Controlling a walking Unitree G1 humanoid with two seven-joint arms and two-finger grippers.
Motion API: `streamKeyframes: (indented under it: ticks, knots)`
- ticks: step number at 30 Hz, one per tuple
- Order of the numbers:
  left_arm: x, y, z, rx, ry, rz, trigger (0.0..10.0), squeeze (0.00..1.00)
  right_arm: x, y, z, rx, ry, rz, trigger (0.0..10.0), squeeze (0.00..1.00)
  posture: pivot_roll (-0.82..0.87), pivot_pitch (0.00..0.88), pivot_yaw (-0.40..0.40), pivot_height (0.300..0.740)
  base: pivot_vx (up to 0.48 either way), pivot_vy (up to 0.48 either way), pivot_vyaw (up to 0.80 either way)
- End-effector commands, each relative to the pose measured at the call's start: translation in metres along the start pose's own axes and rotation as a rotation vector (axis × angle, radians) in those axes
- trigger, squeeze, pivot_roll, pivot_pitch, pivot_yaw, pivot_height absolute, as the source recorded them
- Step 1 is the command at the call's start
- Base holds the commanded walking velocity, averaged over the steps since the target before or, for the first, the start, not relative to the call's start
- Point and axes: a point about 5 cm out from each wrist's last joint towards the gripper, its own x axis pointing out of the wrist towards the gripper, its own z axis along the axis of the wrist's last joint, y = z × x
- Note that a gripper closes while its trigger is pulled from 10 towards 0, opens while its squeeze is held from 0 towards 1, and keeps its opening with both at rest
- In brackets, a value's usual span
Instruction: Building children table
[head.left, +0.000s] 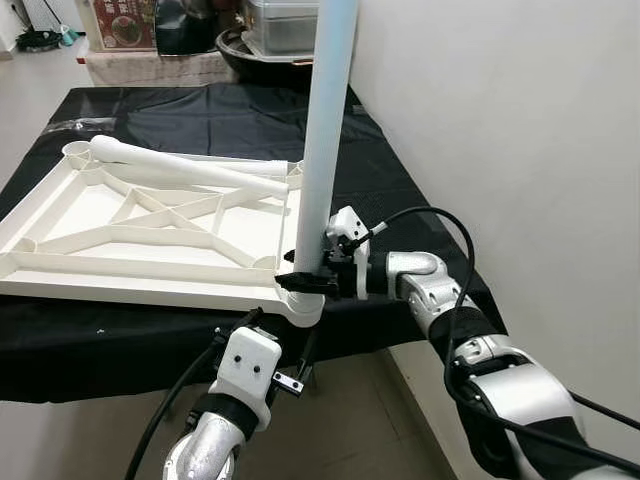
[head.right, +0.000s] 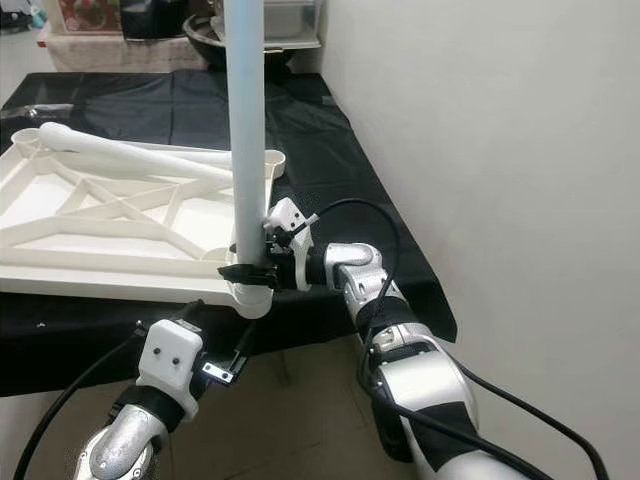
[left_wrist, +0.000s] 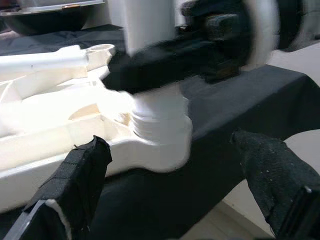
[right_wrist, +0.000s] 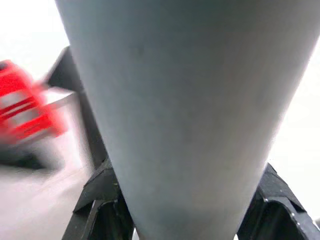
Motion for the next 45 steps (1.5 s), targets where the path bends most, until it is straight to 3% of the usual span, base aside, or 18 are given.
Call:
streamKeyframes:
  ticks: [1,2,8,10,11,13,21,22,23,29,30,36,37,40,41,42,43,45]
  knots:
    - [-0.002,-0.002,-0.003,-0.011,0.011,-0.006,10.0,0.00,-0.002,-0.015,0.006,0.066,-0.075,-0.256,0.0,0.00,0.13,0.109,-0.088,0.740,0.000,0.000,0.00]
    - [-0.002,-0.002,-0.003,-0.011,0.011,-0.006,10.0,0.00,-0.002,-0.015,0.006,0.066,-0.075,-0.256,0.0,0.00,0.13,0.109,-0.088,0.740,0.000,0.000,0.00]
    - [-0.002,-0.002,-0.004,-0.010,0.014,-0.012,10.0,0.00,-0.032,-0.044,-0.007,0.178,-0.087,-0.994,0.0,0.00,0.12,0.097,-0.085,0.740,0.000,0.000,0.00]
    - [-0.002,-0.002,-0.004,-0.010,0.014,-0.012,10.0,0.00,-0.032,-0.044,-0.007,0.178,-0.087,-0.994,0.0,0.00,0.12,0.097,-0.085,0.740,0.000,0.000,0.00]
    - [-0.001,-0.002,-0.005,-0.009,0.015,-0.013,10.0,0.00,-0.039,-0.042,-0.016,0.259,-0.117,-1.196,0.0,0.00,0.12,0.096,-0.084,0.740,0.000,0.000,0.00]
    - [-0.001,-0.002,-0.005,-0.007,0.016,-0.014,10.0,0.00,-0.041,-0.036,-0.023,0.338,-0.147,-1.353,0.0,0.00,0.12,0.089,-0.086,0.740,0.000,0.000,0.00]
    - [-0.001,-0.003,-0.006,-0.005,0.018,-0.015,10.0,0.00,-0.026,-0.022,-0.024,0.411,-0.171,-1.460,0.0,0.00,0.13,0.080,-0.090,0.740,0.000,0.000,0.00]
    - [-0.001,-0.004,-0.006,-0.005,0.019,-0.015,10.0,0.00,-0.008,-0.013,-0.019,0.395,-0.169,-1.371,10.0,0.59,0.13,0.077,-0.091,0.740,0.000,0.000,0.00]
    - [-0.001,-0.004,-0.006,-0.004,0.019,-0.016,10.0,0.00,-0.001,-0.010,-0.016,0.387,-0.188,-1.295,10.0,1.00,0.13,0.076,-0.095,0.740,0.000,0.000,0.00]
    - [-0.001,-0.004,-0.007,-0.006,0.020,-0.015,10.0,0.00,0.002,-0.007,-0.010,0.357,-0.249,-1.213,10.0,1.00,0.13,0.078,-0.094,0.740,0.000,0.000,0.00]
    - [-0.001,-0.004,-0.006,-0.006,0.019,-0.016,10.0,0.00,-0.002,-0.009,-0.008,0.327,-0.278,-1.182,10.0,0.00,0.12,0.083,-0.092,0.740,0.000,0.000,0.00]
    - [0.000,-0.004,-0.006,-0.008,0.018,-0.017,10.0,0.00,-0.015,-0.016,0.005,0.199,-0.396,-0.915,10.0,0.00,0.12,0.084,-0.090,0.740,0.000,0.000,0.00]
    - [0.001,-0.004,-0.006,-0.008,0.017,-0.017,10.0,0.00,-0.017,-0.017,0.008,0.185,-0.408,-0.786,10.0,0.00,0.12,0.084,-0.091,0.740,0.000,0.000,0.00]
    - [0.001,-0.004,-0.006,-0.009,0.016,-0.017,10.0,0.00,-0.019,-0.019,0.009,0.191,-0.394,-0.656,10.0,0.00,0.11,0.085,-0.091,0.740,0.000,0.000,0.00]
    - [0.001,-0.004,-0.006,-0.009,0.015,-0.017,10.0,0.00,-0.021,-0.019,0.010,0.193,-0.344,-0.463,10.0,0.00,0.12,0.085,-0.091,0.740,0.000,0.000,0.00]
    - [0.001,-0.004,-0.006,-0.009,0.015,-0.017,10.0,0.00,-0.021,-0.019,0.010,0.193,-0.344,-0.463,10.0,0.00,0.12,0.085,-0.091,0.740,0.000,0.000,0.00]
    - [0.001,-0.003,-0.006,-0.009,0.015,-0.018,10.0,0.00,-0.023,-0.017,0.010,0.196,-0.305,-0.319,10.0,0.00,0.12,0.086,-0.092,0.740,0.000,0.000,0.00]
    - [0.001,-0.003,-0.006,-0.009,0.015,-0.018,10.0,0.00,-0.023,-0.017,0.010,0.196,-0.305,-0.319,10.0,0.00,0.12,0.086,-0.092,0.740,0.000,0.000,0.00]
